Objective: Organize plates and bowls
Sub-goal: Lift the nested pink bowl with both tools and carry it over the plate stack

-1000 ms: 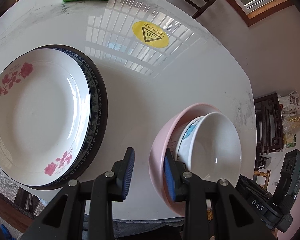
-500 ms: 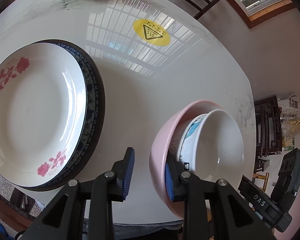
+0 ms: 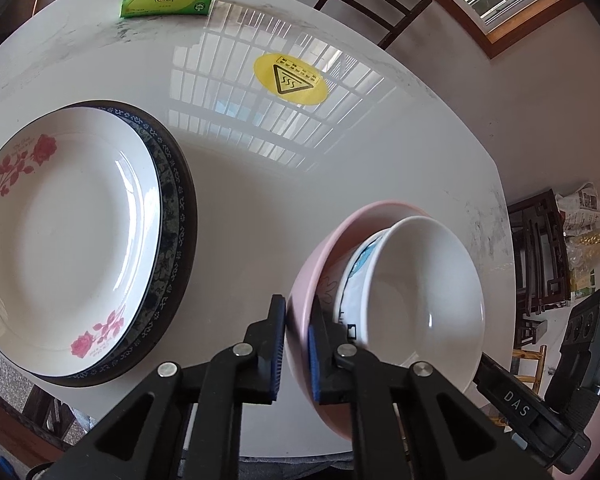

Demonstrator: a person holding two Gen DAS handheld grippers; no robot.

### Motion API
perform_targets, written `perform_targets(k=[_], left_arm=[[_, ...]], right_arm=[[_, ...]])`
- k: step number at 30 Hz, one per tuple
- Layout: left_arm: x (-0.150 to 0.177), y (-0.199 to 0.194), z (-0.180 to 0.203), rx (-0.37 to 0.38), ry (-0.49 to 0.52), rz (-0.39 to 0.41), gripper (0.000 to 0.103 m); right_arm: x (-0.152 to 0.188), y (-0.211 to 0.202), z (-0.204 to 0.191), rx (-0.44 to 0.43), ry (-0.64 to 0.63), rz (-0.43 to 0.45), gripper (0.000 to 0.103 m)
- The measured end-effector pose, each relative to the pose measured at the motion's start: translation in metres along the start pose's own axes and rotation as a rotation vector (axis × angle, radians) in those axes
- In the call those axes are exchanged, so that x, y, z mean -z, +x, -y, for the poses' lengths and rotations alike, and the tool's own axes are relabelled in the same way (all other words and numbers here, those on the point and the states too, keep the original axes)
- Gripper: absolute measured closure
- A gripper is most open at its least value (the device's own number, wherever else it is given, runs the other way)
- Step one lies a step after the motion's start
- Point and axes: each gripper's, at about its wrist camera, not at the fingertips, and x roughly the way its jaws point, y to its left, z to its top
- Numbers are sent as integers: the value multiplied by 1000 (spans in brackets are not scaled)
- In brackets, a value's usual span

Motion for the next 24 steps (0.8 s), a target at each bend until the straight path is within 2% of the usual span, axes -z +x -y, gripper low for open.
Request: perform_targets(k=[13, 24], left_arm=[[7, 1, 15, -59, 63, 33, 96], [10, 3, 21, -67, 86, 42, 97]], right_arm=[[2, 1, -10, 36, -42, 20, 91], [2, 0, -16, 74, -76, 21, 91]])
